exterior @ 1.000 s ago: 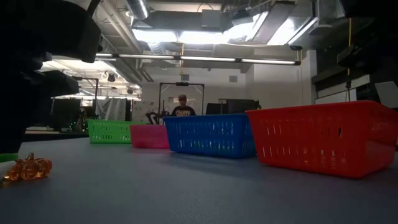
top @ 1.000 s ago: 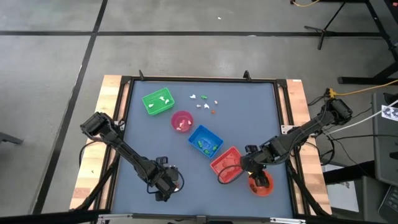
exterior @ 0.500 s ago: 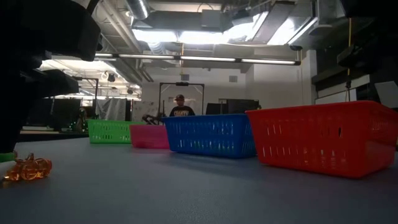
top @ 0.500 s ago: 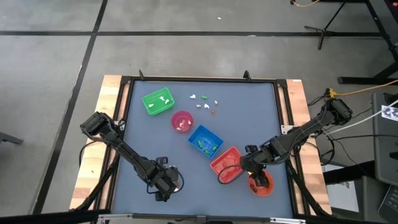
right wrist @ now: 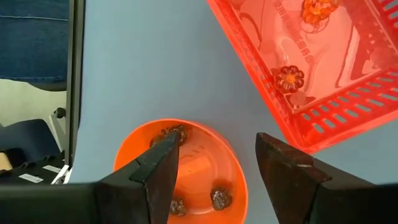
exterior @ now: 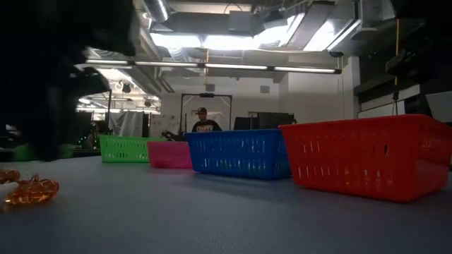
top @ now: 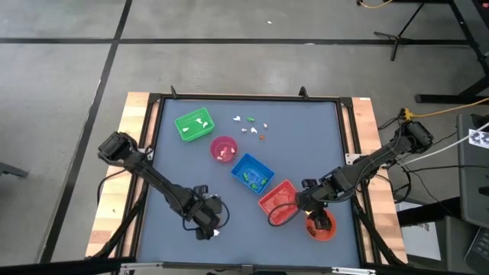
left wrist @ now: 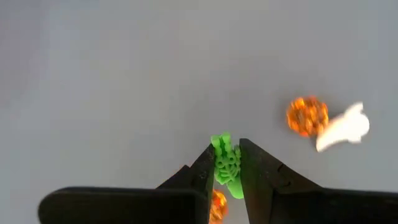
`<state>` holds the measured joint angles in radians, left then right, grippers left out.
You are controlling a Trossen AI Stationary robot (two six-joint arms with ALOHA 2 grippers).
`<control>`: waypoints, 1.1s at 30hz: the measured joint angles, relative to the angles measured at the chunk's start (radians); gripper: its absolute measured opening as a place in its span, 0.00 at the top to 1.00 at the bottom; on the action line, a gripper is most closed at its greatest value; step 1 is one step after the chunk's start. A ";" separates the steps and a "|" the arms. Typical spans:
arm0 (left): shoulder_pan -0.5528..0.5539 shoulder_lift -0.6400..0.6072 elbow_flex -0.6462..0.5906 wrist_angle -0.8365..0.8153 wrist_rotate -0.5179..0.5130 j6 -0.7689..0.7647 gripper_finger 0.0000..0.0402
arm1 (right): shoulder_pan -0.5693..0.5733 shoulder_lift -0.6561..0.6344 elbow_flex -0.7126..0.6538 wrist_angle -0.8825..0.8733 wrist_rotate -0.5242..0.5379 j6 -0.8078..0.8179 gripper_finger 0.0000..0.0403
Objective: Sort Halloween decoration
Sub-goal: Put the green skeleton toy into the blue bin
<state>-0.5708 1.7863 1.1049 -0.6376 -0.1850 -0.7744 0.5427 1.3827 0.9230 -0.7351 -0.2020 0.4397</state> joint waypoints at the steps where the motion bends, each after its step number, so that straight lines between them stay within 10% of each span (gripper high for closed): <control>1: 0.012 -0.005 0.000 0.001 -0.008 0.000 0.89 | 0.000 0.000 0.000 -0.001 0.000 0.000 0.47; 25: 0.317 -0.032 0.003 0.433 -0.042 0.783 0.89 | -0.116 0.000 0.000 -0.001 0.009 -0.143 0.47; 33: 0.392 -0.032 0.003 0.484 -0.043 0.837 0.89 | -0.199 0.000 0.000 0.000 0.009 -0.268 0.47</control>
<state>-0.1793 1.7546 1.1083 -0.1535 -0.2279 0.0627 0.3432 1.3827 0.9230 -0.7349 -0.1932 0.1719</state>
